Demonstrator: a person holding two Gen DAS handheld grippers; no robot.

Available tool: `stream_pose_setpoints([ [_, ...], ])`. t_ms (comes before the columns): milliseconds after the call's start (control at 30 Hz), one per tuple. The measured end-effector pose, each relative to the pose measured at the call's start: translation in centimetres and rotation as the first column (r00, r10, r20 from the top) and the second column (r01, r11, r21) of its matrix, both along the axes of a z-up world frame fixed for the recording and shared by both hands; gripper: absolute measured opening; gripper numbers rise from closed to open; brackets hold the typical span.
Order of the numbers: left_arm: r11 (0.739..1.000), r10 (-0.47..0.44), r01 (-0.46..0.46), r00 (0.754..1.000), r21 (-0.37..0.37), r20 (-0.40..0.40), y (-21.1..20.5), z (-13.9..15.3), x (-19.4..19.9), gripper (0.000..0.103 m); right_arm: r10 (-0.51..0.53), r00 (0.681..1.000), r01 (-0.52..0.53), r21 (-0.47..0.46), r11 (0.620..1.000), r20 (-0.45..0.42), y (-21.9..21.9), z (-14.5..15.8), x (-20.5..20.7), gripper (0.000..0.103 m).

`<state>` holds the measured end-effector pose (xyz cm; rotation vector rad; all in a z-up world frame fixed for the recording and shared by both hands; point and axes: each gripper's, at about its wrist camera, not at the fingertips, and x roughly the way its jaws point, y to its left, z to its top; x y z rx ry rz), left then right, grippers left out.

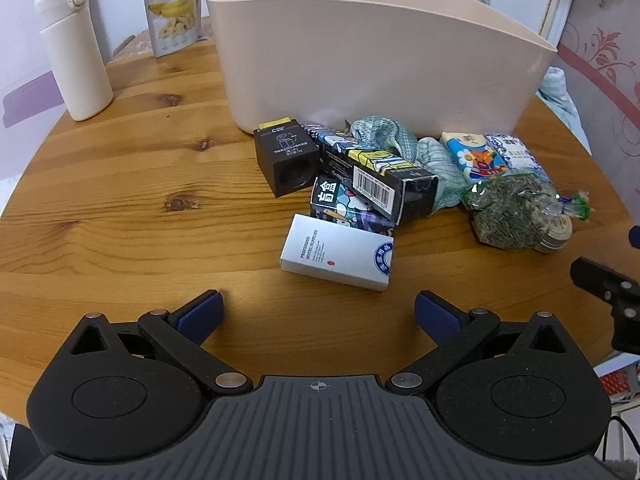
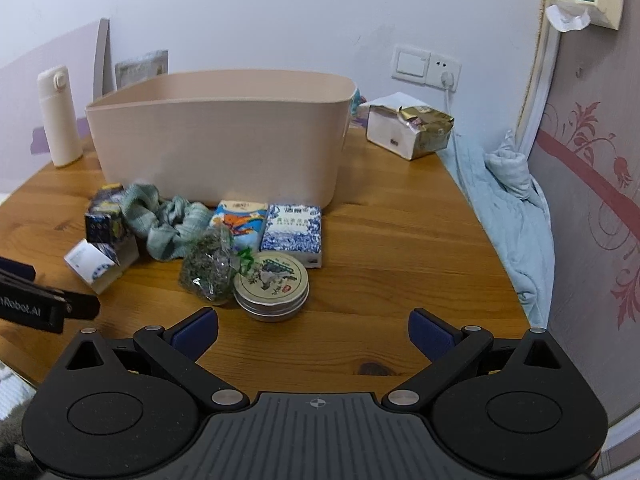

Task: Organize objects
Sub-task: 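Grasp the white card box with the left tool while the right tool grasps the round tin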

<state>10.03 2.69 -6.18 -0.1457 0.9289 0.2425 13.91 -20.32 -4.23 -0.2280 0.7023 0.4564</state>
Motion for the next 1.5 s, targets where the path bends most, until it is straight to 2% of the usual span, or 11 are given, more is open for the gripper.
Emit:
stream_pose_setpoints([
  [167,1.0,-0.006,0.006,1.0,0.027,0.0,0.4,-0.2,0.7,0.103,0.014,0.999,-0.013,0.013,1.0,-0.034,0.2,-0.8,1.2,0.102],
  [333,0.999,-0.025,0.024,1.0,0.034,0.005,0.6,-0.4,1.2,0.103,0.023,0.998,-0.022,0.025,0.999,-0.063,0.5,-1.2,2.3,0.091],
  [633,0.997,-0.062,0.061,0.998,0.041,0.023,0.8,-0.4,1.8,0.102,0.062,0.995,-0.059,0.036,0.998,-0.077,1.6,-1.8,3.7,0.083],
  [767,0.996,-0.083,0.081,0.996,0.047,0.045,0.7,0.0,1.9,0.082,0.074,0.994,-0.071,0.038,0.997,-0.085,2.1,-1.9,4.1,0.078],
  [833,0.995,-0.094,0.092,0.995,0.046,0.043,0.7,0.1,2.0,0.079,0.081,0.992,-0.079,0.033,0.996,-0.093,2.3,-2.0,4.2,0.073],
  [967,0.994,-0.098,0.095,0.994,0.05,0.058,0.7,0.3,1.8,0.062,0.091,0.992,-0.089,0.031,0.996,-0.085,2.7,-2.0,4.1,0.062],
  [1033,0.994,-0.102,0.099,0.993,0.05,0.059,0.7,0.3,1.8,0.062,0.095,0.992,-0.092,0.035,0.995,-0.084,2.8,-2.0,4.1,0.054],
  [1067,0.994,-0.104,0.101,0.993,0.051,0.058,0.8,0.3,1.8,0.061,0.095,0.992,-0.092,0.036,0.995,-0.084,2.9,-1.9,4.1,0.053],
  [1267,0.995,-0.094,0.092,0.994,0.04,0.058,1.3,0.8,1.5,0.061,0.088,0.992,-0.087,0.023,0.996,-0.086,2.9,-1.8,3.9,0.052],
  [1500,0.992,-0.11,0.102,0.988,0.076,0.112,1.7,3.0,0.7,0.061,0.064,0.996,-0.062,0.041,0.997,-0.056,2.1,-0.1,3.8,0.052],
])
